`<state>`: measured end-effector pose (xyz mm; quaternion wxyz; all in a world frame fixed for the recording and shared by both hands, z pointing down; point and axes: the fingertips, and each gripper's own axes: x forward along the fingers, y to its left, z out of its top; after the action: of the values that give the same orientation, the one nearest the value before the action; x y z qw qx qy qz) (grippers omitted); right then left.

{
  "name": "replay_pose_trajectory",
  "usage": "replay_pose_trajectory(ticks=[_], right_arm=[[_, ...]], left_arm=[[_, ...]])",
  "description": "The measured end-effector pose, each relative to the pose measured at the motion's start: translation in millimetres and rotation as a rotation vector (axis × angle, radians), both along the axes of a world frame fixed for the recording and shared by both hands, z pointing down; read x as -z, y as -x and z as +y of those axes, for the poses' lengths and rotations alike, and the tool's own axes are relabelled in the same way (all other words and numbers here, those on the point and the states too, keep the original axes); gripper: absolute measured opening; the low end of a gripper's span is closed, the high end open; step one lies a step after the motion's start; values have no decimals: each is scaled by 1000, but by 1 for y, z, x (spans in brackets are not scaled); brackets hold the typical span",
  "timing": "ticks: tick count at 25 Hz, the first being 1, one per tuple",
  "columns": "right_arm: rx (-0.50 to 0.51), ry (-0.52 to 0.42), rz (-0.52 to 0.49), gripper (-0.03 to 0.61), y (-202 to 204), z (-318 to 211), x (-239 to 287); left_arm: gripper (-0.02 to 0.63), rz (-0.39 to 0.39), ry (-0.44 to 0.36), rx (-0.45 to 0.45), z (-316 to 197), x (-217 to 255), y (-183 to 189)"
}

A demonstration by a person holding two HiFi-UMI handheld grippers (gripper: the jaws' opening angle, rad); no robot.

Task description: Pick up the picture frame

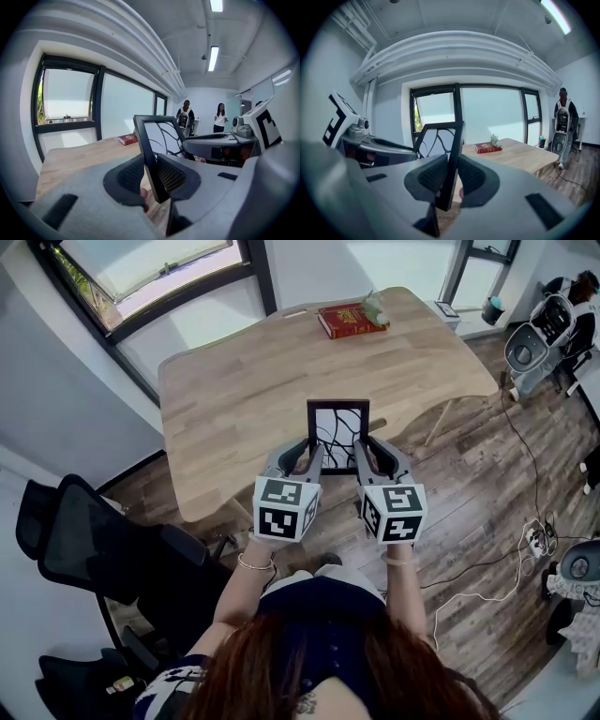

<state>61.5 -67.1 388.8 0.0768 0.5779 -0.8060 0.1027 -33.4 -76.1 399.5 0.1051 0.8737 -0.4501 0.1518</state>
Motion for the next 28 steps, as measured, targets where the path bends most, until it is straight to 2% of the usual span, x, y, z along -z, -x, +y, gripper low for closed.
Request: replay_pose_trajectory(ticks=[28], right_arm=[[-29,-73,15,74,50,84,43]], left_arm=[[98,53,-80,-34,80,43,51]])
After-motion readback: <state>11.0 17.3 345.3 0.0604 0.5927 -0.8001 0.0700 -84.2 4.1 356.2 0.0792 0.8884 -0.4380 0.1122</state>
